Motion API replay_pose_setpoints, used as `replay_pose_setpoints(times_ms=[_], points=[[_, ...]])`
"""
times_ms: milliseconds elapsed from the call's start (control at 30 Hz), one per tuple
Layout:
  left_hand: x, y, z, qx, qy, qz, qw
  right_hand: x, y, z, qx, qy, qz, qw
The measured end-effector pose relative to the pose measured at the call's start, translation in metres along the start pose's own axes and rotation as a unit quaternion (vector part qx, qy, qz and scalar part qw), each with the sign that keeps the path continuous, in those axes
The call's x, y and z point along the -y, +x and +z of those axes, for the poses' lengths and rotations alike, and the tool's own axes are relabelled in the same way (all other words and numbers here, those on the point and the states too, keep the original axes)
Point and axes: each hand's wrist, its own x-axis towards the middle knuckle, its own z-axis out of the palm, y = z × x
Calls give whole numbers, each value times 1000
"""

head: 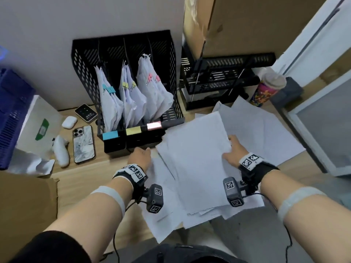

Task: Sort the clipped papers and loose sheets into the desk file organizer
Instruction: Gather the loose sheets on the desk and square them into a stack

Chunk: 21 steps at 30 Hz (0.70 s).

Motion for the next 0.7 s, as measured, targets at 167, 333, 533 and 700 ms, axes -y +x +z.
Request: replay_pose_setpoints(times_ms=[167, 333, 533, 700], points=[[-35, -14, 67, 228, -84, -12, 970, -67, 12, -31, -52, -38, 162, 985], [-63, -33, 112, 258, -85, -46, 961, -89, 16, -20, -13, -54, 210, 976], [-69, -27, 139, 217, -42, -27, 975, -98, 16, -10, 57, -2, 173, 983], [-56, -9, 147, 201, -90, -35, 975, -102, 20, -18, 95, 24, 163, 982]])
